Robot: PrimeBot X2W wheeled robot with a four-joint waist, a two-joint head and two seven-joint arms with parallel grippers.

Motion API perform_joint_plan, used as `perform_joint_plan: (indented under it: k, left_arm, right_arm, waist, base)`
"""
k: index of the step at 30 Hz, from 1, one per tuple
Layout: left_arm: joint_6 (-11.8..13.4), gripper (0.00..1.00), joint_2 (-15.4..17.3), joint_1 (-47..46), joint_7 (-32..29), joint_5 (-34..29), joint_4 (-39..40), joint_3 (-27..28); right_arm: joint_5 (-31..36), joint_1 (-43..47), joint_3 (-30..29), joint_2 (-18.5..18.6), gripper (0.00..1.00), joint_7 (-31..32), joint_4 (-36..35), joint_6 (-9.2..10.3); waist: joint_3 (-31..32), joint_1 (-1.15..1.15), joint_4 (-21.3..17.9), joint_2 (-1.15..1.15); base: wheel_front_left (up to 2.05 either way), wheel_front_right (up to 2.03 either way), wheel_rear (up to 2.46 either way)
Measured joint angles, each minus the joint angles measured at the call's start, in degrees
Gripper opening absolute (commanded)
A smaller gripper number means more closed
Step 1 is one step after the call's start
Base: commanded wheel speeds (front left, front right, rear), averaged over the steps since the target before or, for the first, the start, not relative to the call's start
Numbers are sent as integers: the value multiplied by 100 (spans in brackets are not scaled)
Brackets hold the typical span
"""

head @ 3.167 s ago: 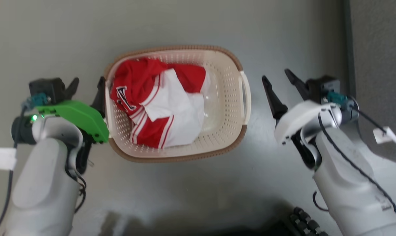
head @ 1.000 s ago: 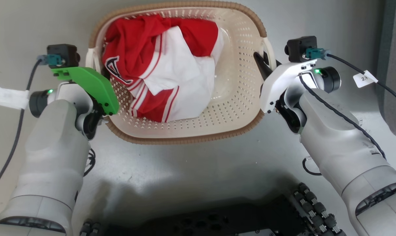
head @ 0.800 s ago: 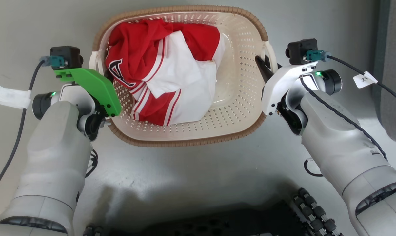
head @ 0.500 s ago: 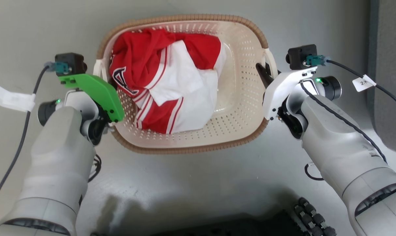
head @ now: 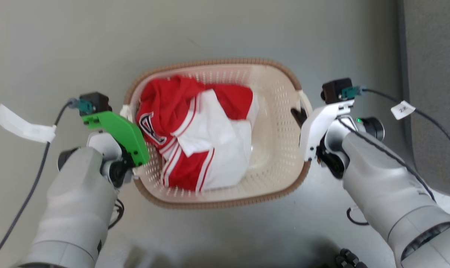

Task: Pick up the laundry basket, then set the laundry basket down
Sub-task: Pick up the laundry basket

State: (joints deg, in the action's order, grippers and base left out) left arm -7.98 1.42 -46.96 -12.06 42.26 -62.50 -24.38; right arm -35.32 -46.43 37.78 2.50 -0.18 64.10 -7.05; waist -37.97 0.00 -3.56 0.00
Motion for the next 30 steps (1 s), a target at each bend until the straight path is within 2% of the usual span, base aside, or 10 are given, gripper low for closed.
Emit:
perform_joint_plan:
  k: [15,30]
  left_arm:
    - [44,0,-27,688,-558,556,-183,-154]
    - [45,0,-26,1019,-1007,929,-296,-160]
  right_arm:
    - [-561,706,339,-11,0,682,-21,-1]
    - [-1005,950,447,1,0,1314,-23,-1]
  waist:
    - [1126,0,73,0]
    - [2239,0,117,0]
  base:
    - [0,0,0]
    - [0,0,0]
